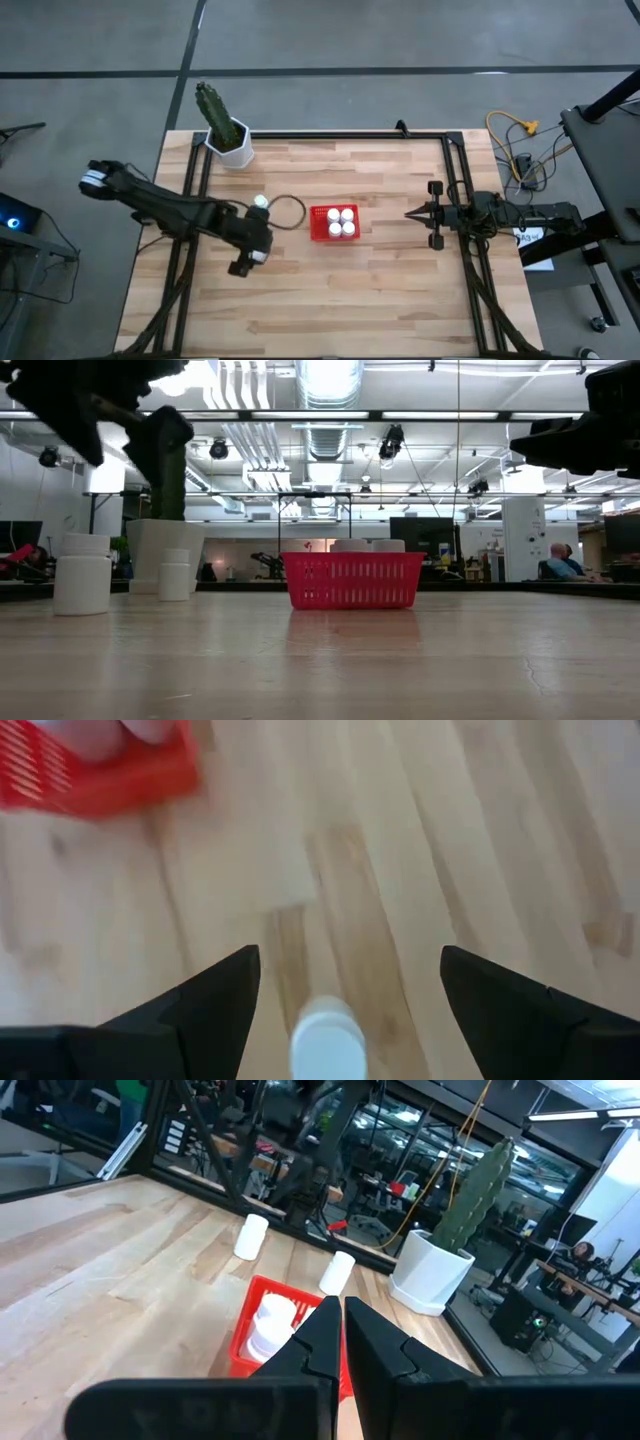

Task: Pick and place pill bottles into a basket
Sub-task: Put the white pill bottle into the red bin

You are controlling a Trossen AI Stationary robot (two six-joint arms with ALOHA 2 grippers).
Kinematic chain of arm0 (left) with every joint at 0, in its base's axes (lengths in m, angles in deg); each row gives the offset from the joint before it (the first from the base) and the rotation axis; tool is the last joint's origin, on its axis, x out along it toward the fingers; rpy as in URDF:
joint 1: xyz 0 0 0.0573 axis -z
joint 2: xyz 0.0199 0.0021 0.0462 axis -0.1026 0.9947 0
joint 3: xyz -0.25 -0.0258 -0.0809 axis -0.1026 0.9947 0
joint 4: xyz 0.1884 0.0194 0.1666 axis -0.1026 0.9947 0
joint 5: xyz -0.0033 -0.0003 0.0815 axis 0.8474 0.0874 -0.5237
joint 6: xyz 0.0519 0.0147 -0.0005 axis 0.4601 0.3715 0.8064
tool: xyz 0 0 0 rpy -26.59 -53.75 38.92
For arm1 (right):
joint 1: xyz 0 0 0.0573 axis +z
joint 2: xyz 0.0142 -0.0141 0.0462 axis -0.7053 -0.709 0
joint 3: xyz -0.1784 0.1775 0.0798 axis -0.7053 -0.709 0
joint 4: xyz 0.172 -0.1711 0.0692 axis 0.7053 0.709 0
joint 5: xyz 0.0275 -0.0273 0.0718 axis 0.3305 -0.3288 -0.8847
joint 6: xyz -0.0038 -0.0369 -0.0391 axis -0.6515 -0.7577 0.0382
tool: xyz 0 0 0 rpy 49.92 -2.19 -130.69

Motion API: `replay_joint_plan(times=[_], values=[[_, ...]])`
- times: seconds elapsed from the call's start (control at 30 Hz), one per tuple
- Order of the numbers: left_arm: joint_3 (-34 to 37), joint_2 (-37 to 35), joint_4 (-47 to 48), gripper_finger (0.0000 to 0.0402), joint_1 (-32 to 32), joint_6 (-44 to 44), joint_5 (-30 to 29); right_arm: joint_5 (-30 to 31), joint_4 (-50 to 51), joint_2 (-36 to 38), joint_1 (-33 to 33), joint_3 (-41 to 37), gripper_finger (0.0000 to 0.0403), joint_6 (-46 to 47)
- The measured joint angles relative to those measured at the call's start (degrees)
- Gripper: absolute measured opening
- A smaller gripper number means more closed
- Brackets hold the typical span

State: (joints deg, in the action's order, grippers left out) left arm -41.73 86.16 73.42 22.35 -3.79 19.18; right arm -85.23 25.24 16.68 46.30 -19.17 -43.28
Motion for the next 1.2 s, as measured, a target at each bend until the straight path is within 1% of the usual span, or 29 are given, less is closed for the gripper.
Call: replay_joint_plan(times=[0.17,0.37,0.77,1.1,1.2], values=[[0.2,6.6,0.9,0.0292,1.5,-2.6,0.8,0.0,0.0,0.0,0.0,0.0,0.0008,0.0],[0.2,11.5,3.7,0.0292,2.0,-4.6,1.0,0.0,0.0,0.0,0.0,0.0,0.0009,0.0],[1.2,15.8,3.5,0.0292,2.0,-4.6,-0.9,0.0,0.0,0.0,0.0,0.0,0.0008,0.0],[2.2,15.9,4.0,0.0292,2.0,-5.8,-1.3,0.0,0.0,0.0,0.0,0.0,0.0009,0.0],[2.4,15.9,5.3,0.0292,2.0,-6.0,-3.0,0.0,0.0,0.0,0.0,0.0,0.0008,-0.1]])
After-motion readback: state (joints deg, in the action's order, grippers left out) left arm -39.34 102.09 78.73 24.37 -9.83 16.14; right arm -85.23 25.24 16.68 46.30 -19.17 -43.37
